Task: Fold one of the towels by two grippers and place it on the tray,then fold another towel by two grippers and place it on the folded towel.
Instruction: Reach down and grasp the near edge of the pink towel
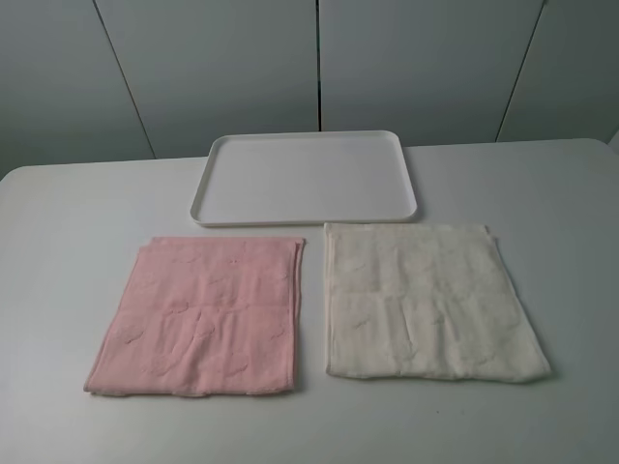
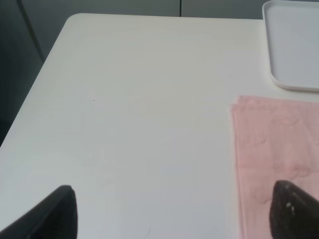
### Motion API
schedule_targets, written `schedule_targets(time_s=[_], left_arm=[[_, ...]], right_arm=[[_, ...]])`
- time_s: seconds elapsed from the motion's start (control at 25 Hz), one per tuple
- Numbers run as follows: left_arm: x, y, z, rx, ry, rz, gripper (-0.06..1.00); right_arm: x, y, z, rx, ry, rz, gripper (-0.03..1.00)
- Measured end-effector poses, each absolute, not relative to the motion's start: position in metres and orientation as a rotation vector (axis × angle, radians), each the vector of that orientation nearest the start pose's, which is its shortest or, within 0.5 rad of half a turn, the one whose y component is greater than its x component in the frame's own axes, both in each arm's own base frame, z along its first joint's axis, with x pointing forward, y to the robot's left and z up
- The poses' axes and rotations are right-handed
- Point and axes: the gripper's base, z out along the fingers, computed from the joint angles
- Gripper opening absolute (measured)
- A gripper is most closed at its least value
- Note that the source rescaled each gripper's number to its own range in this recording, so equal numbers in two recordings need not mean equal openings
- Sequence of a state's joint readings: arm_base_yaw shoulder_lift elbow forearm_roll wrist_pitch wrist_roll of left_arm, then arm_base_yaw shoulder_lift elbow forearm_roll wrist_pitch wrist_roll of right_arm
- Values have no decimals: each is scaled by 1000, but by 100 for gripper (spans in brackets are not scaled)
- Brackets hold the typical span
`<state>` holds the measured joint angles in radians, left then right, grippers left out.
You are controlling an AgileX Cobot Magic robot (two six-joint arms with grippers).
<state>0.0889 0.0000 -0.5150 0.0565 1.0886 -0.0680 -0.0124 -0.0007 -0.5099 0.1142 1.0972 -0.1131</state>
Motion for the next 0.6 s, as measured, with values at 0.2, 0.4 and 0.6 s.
schedule_targets(time_s=[0.2,0.4,0.6], left_arm=[[-8,4,279,-165,2050,81,99],[-8,4,279,-165,2050,81,99],[-8,4,279,-165,2050,81,99]], right_arm=[[-8,9,278,-112,2062,60,100],[-8,9,278,-112,2062,60,100],[-8,9,278,-112,2062,60,100]])
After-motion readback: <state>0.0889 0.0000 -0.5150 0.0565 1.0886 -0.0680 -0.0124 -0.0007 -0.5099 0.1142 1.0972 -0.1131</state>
